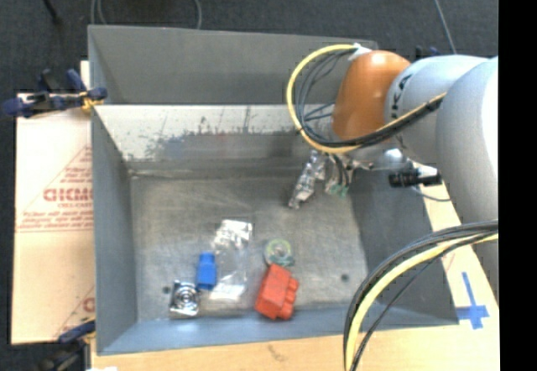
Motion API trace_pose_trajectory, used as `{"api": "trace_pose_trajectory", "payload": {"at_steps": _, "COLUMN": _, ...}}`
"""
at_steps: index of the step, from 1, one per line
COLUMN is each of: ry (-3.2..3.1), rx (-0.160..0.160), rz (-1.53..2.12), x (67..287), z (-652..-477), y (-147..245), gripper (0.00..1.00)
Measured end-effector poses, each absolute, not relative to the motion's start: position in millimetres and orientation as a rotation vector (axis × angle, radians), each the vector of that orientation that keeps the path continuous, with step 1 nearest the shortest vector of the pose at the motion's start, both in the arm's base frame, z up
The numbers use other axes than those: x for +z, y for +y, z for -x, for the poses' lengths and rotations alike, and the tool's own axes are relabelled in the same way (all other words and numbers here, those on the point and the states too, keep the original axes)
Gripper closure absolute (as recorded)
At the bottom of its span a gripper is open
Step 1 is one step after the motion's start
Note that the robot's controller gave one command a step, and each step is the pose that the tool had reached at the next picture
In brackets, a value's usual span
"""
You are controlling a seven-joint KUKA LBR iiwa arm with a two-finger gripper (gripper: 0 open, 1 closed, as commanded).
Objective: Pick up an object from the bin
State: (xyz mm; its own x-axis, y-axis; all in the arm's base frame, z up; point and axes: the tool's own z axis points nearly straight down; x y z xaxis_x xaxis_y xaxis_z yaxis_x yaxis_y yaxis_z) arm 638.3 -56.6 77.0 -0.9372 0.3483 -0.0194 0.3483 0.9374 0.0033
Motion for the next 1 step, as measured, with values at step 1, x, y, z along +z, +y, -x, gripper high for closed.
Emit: {"api": "trace_pose_trajectory", "payload": {"at_steps": 1, "ry": 2.899, "rx": 0.007, "rz": -1.188, "x": 75.2, "z": -653.9, "y": -69.9, "gripper": 1.0}}
